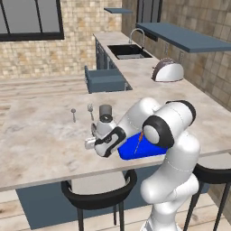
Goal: Take the tongs from the drawer on the left and place them on the dining counter next to the tray containing the kebab skewer.
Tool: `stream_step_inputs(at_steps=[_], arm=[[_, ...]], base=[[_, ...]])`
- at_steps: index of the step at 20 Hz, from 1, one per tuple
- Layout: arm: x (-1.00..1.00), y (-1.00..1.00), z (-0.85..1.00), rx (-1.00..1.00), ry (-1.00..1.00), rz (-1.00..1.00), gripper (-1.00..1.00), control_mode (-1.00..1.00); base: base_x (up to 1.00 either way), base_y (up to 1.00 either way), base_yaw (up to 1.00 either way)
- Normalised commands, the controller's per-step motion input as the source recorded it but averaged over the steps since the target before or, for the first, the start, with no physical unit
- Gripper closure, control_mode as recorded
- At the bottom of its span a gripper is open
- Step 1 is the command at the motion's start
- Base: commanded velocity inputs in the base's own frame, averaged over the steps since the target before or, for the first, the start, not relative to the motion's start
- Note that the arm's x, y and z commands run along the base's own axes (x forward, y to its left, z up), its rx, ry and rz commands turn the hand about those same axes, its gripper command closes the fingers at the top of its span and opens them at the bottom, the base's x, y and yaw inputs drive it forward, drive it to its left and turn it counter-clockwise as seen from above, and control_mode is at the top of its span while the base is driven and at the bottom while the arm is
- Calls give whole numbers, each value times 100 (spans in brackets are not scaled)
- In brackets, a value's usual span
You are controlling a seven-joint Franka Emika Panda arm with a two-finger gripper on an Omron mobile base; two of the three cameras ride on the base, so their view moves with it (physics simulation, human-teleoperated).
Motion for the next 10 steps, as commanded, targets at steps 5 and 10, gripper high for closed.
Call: stream_step_inputs(at_steps=[5, 10], arm=[[0, -7, 39, 2, 0, 0, -100, -100], [-3, -1, 50, 0, 0, 0, -100, -100]], base=[[0, 0, 0], [0, 0, 0]])
